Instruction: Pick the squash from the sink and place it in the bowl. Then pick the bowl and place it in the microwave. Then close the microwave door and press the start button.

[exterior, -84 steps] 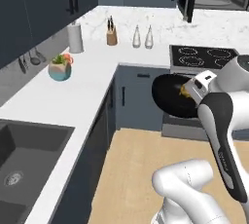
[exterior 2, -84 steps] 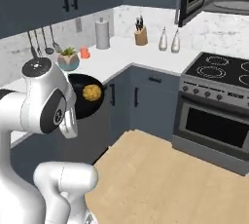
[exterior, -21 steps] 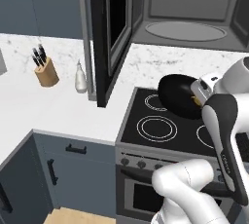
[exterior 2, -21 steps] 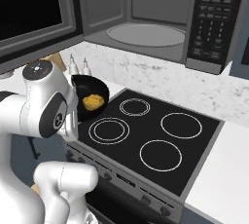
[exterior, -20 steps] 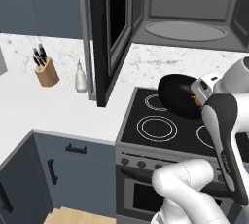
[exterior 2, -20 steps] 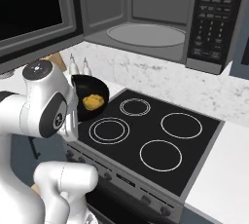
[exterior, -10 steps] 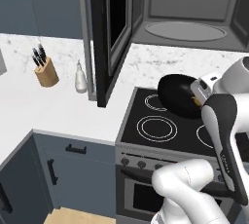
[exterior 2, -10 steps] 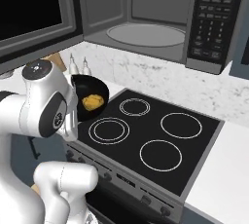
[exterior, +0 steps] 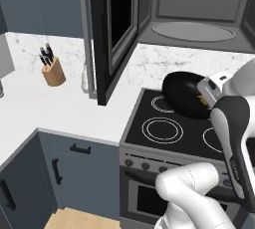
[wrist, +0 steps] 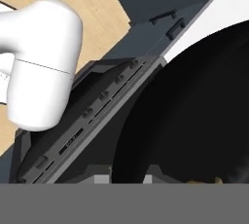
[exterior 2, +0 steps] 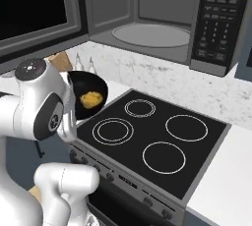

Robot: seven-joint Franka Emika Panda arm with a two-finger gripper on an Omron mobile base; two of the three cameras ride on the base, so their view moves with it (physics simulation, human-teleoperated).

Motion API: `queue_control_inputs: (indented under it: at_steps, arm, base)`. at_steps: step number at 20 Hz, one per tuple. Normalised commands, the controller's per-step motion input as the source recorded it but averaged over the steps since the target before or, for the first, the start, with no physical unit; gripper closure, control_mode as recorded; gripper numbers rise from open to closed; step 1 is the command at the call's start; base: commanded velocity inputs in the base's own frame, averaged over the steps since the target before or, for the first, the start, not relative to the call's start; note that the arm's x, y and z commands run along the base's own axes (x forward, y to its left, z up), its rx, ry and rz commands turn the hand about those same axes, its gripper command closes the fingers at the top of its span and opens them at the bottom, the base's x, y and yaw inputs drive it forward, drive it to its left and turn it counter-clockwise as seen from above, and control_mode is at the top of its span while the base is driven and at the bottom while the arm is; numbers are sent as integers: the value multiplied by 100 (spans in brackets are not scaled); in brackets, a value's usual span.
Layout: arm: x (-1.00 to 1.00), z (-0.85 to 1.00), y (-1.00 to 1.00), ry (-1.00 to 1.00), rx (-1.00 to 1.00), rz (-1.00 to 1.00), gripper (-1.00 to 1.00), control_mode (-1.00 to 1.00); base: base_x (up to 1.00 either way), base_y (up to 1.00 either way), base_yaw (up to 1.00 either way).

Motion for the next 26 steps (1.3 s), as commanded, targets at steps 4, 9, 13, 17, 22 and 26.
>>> queue_control_inputs:
  at_steps: [4, 9, 13, 17, 22, 26]
  arm:
    - [-43, 64, 0, -2, 0, 0, 100, -100]
    - [-33, 58, 0, 0, 0, -1, 100, -100]
    - [-14, 49, 0, 1, 0, 0, 100, -100]
    - [-2, 36, -3, 0, 0, -2, 100, -100]
    - [-1, 16, -15, -24, -3, -8, 100, -100]
    - [0, 25, -11, -29, 0, -15, 100, -100]
  base:
    - [0, 0, 0]
    - [0, 0, 0]
    - [0, 0, 0]
    - [0, 0, 0]
    - [0, 0, 0]
    - [0, 0, 0]
